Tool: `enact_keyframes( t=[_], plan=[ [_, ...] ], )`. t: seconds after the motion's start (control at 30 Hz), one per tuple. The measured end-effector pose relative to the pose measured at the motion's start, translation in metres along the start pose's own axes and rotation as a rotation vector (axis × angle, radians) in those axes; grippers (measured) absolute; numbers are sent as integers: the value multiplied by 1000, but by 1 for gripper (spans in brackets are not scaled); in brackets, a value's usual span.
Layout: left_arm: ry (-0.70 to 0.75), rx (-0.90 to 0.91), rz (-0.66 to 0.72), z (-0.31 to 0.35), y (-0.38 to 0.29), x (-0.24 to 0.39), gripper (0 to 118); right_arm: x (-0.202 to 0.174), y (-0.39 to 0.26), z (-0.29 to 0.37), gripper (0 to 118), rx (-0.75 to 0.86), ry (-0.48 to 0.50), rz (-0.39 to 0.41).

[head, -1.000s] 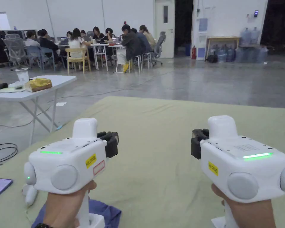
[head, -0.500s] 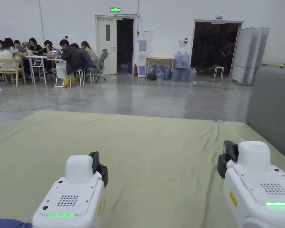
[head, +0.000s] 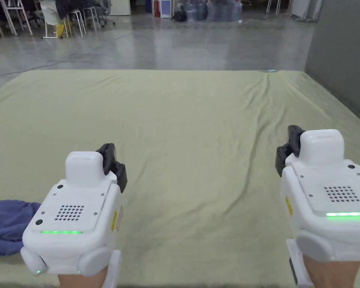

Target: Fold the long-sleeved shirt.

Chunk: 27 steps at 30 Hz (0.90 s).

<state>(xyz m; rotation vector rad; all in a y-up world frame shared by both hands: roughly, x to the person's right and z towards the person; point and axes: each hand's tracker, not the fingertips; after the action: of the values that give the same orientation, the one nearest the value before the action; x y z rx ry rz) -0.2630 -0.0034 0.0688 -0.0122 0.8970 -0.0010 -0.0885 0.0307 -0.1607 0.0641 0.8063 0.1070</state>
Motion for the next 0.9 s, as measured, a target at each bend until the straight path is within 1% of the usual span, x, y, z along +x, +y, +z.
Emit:
enact_keyframes(
  t=[0.2,0.43,0.47,0.5,0.53,0.57,0.6,0.63,0.67,0.77,0.9],
  plan=[
    [-7,-21,-3,-1,-8,2,0,2,-16,-5,0,-41,-15,-3],
    [-23,-35,-22,-1,-10,11,0,4,-21,-6,0,-55,-16,0],
    [-22,-33,-24,-2,-10,13,0,3,-22,-6,4,-52,-21,6],
    [-19,-31,-27,-3,-9,15,20,3,-22,-7,35,-50,-19,6],
    [-17,-29,-29,-4,-9,16,49,5,-22,-8,70,-57,-17,4],
    [-22,-29,-31,-7,-10,16,89,3,-24,-11,100,-76,-32,4],
    [-28,-34,-37,-9,-12,18,117,3,-27,-12,115,-70,-71,4],
    [-53,-81,-14,-6,-20,19,117,3,-29,-9,115,-45,-77,-4],
    [-33,-13,-41,-5,-21,20,117,6,-30,-7,115,-41,-74,-17],
    [-58,-52,-58,-5,-25,20,118,10,-31,-9,115,-69,-63,-37],
    [-60,-79,-66,-8,-27,24,118,11,-36,-9,115,-72,-54,-20]
  ],
)
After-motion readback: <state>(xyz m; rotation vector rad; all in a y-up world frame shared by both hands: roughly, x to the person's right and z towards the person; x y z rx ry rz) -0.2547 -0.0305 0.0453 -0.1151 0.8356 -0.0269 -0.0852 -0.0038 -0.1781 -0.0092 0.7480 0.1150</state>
